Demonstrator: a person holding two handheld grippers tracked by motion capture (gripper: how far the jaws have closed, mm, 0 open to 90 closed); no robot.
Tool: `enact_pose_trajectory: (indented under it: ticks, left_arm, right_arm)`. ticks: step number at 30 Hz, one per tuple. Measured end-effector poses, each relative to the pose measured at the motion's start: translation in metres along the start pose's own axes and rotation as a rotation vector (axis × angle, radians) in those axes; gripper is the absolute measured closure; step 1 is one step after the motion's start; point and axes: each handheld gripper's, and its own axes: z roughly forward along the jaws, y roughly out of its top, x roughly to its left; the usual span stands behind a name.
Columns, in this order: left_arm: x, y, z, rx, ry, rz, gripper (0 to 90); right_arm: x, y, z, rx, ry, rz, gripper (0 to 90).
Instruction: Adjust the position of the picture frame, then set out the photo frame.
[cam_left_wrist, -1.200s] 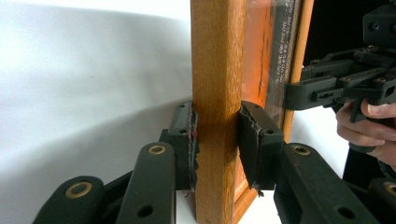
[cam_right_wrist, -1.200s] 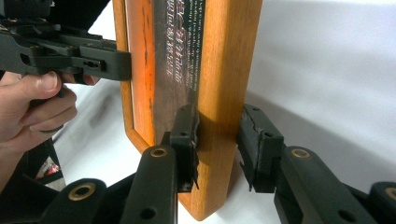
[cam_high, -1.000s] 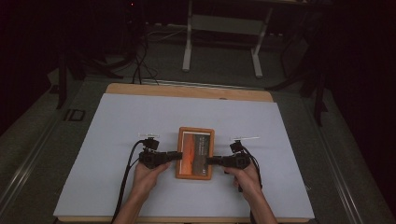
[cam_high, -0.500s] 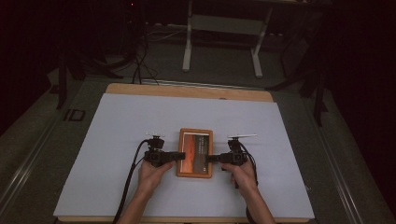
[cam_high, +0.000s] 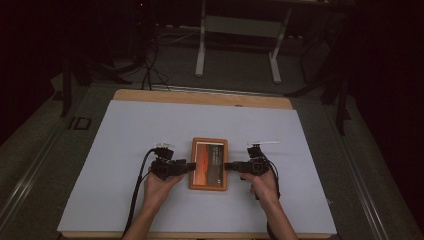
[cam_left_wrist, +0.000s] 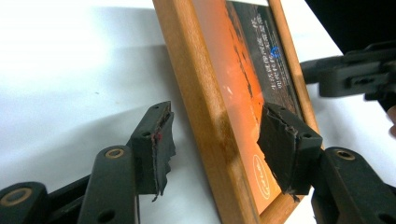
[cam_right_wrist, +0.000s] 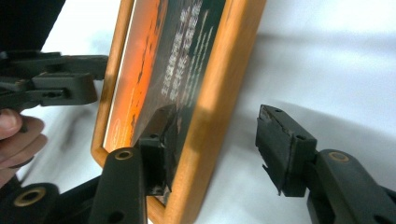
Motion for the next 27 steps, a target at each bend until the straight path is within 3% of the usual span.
enact_pose_trajectory:
  ticks: [4,9,11,13,15,16,17,18,21,23,24,25,27]
  left_arm:
    - [-0.001,-0.004,-0.008,-0.028,0.021,0.028,45.2]
    - [-0.003,-0.012,-0.015,-0.022,0.094,0.088,45.3]
    - [-0.003,-0.013,-0.016,-0.019,0.100,0.099,45.3]
    - [-0.005,-0.018,-0.020,-0.024,0.112,0.121,45.3]
    - [-0.006,-0.020,-0.021,-0.025,0.130,0.133,45.2]
    - [-0.006,-0.020,-0.021,-0.025,0.130,0.133,45.2]
    - [-0.006,-0.020,-0.022,-0.025,0.142,0.128,45.1]
    - [-0.006,-0.020,-0.023,-0.032,0.137,0.121,45.1]
    - [-0.006,-0.021,-0.026,-0.046,0.137,0.117,44.8]
    - [-0.007,-0.021,-0.027,-0.048,0.134,0.116,44.4]
    - [-0.007,-0.021,-0.027,-0.048,0.134,0.116,44.4]
    - [-0.007,-0.023,-0.030,-0.046,0.140,0.124,44.3]
    - [-0.007,-0.025,-0.032,-0.044,0.139,0.121,44.3]
  right_arm:
    - [0.000,0.005,-0.011,-0.044,-0.013,-0.034,47.5]
    - [0.001,0.010,-0.018,-0.068,-0.058,-0.103,48.1]
    - [0.002,0.011,-0.018,-0.070,-0.078,-0.132,48.6]
    - [0.010,0.012,-0.018,-0.074,-0.130,-0.227,50.4]
    - [0.016,0.013,-0.016,-0.079,-0.153,-0.283,50.8]
    - [0.016,0.013,-0.016,-0.079,-0.153,-0.283,50.8]
    - [0.022,0.016,-0.014,-0.089,-0.174,-0.338,52.4]
    - [0.025,0.019,-0.013,-0.091,-0.181,-0.361,54.2]
    - [0.029,0.026,-0.008,-0.101,-0.203,-0.416,63.9]
    - [0.030,0.028,-0.007,-0.102,-0.212,-0.428,67.7]
    - [0.031,0.030,-0.005,-0.110,-0.219,-0.443,71.6]
    - [0.032,0.034,-0.001,-0.123,-0.228,-0.469,82.2]
    - [0.033,0.036,0.003,-0.125,-0.234,-0.493,89.6]
